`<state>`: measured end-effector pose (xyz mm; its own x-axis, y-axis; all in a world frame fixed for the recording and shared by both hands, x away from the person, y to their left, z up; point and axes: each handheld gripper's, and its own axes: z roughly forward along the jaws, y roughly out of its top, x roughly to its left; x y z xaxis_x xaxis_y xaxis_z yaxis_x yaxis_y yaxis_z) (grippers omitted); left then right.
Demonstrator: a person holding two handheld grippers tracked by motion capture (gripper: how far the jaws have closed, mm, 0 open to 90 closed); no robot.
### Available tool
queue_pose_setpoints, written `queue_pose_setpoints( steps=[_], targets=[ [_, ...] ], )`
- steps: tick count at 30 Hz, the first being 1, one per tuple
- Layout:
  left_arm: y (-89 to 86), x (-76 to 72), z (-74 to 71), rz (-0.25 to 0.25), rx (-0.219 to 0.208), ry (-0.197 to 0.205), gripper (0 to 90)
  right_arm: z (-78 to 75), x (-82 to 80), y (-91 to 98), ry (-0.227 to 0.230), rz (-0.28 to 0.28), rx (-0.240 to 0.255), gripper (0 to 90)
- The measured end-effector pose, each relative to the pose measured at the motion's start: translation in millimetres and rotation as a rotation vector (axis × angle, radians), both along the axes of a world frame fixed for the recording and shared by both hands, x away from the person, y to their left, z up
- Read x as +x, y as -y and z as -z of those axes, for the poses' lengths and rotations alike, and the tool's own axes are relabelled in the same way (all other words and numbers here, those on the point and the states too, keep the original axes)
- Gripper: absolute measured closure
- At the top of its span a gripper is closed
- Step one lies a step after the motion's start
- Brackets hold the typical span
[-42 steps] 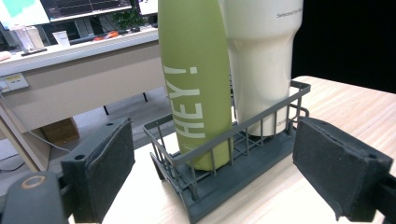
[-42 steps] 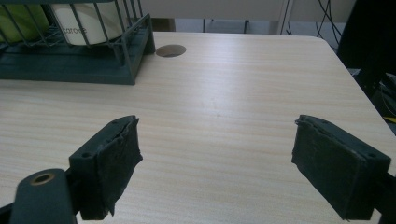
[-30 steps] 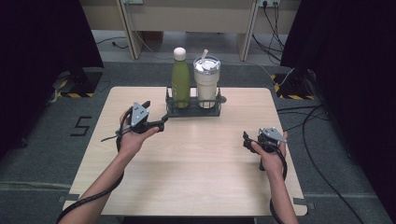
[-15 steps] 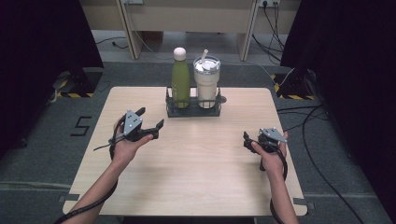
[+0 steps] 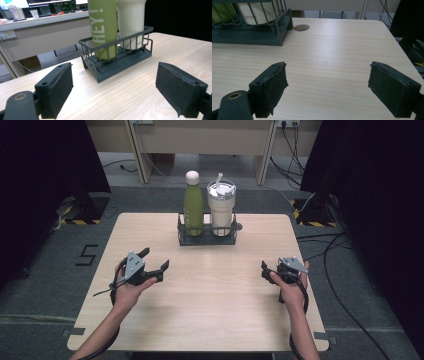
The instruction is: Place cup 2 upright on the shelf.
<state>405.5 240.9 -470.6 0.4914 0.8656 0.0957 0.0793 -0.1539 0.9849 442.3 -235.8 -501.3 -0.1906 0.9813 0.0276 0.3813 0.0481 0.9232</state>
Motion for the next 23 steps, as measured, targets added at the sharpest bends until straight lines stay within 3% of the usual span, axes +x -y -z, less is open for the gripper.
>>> queue_pose_setpoints(
  steps=[12,23],
  targets=[
    [-7.0,-11.8,24.5,-0.002,-0.013,-0.052,13.6,0.1,-0.1,-1.1,0.002,-0.007,-0.007,15.0],
    [-3.7,-12.7,29.8,-0.006,-0.018,-0.057,13.5,-0.3,-0.4,-3.5,0.001,-0.016,0.013,14.7]
  ],
)
